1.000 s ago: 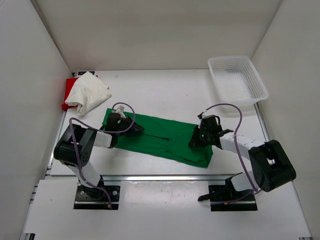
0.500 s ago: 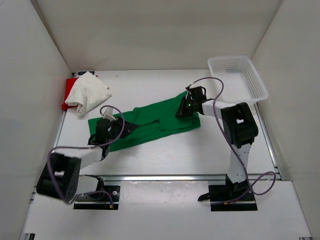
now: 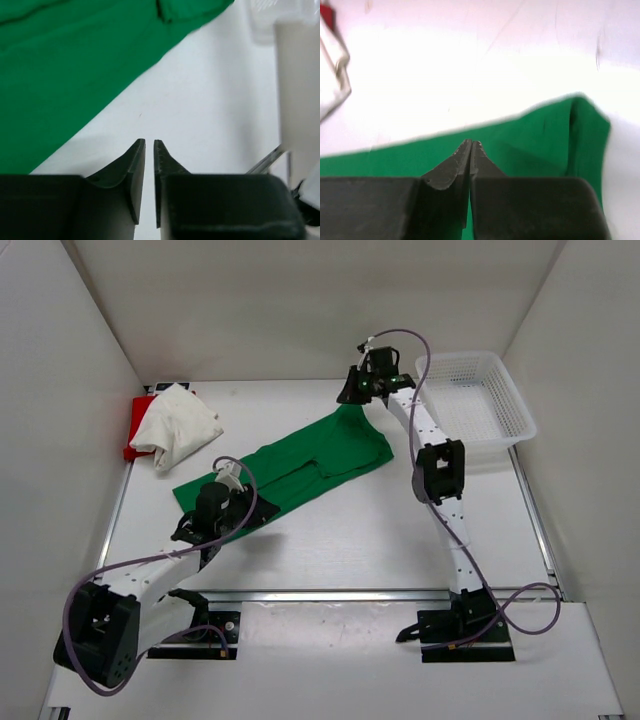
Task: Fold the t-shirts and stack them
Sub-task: Rotate the tshirt 90 degrees
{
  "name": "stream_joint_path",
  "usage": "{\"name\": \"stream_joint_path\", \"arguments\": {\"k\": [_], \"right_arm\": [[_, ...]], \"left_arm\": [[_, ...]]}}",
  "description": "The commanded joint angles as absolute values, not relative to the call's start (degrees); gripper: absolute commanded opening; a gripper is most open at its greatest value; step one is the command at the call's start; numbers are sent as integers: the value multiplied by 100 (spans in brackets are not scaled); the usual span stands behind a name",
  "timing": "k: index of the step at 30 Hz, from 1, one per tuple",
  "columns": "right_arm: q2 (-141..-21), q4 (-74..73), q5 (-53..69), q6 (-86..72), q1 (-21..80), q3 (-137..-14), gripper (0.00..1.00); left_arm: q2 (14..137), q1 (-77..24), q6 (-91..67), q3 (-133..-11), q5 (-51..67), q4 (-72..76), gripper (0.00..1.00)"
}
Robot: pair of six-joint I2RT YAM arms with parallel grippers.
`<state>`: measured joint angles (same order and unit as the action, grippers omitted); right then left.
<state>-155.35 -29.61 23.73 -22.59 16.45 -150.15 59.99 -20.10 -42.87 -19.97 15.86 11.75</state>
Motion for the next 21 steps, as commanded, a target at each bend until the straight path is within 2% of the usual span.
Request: {"name": "stream_joint_path", "arguments": {"k": [1, 4, 6, 8, 9, 11, 15, 21], "right_arm": [[-14190, -4216, 2550, -1577, 1713, -14925, 0], [-13240, -4543, 1962, -1108, 2099, -14084, 0], [-12660, -4457, 1733, -968, 2294, -13313, 0], [-11485, -3426, 1347, -966, 2530, -11306, 0], [-11122, -2671, 1319, -1106, 2496, -10685, 0], [-10103, -1789, 1405, -1448, 2348, -8666, 0], [-9616, -1231, 1662, -1696, 1961, -7008, 0], [-9518, -722, 1503, -1810, 1627, -5829, 1]], "left_arm": [[5994, -2188, -3701, -2320, 1485, 616, 22], [6073, -2285, -3595, -2443, 1433, 501, 11], [6056, -2329, -3577, -2461, 1459, 492, 9], [6030, -2268, -3638, -2330, 1599, 658, 7], [6003, -2241, -3682, -2277, 1643, 703, 7], [5976, -2276, -3718, -2233, 1705, 773, 7], [6090, -2417, -3700, -2302, 1819, 782, 9], [6188, -2426, -3762, -2434, 2048, 932, 10]]}}
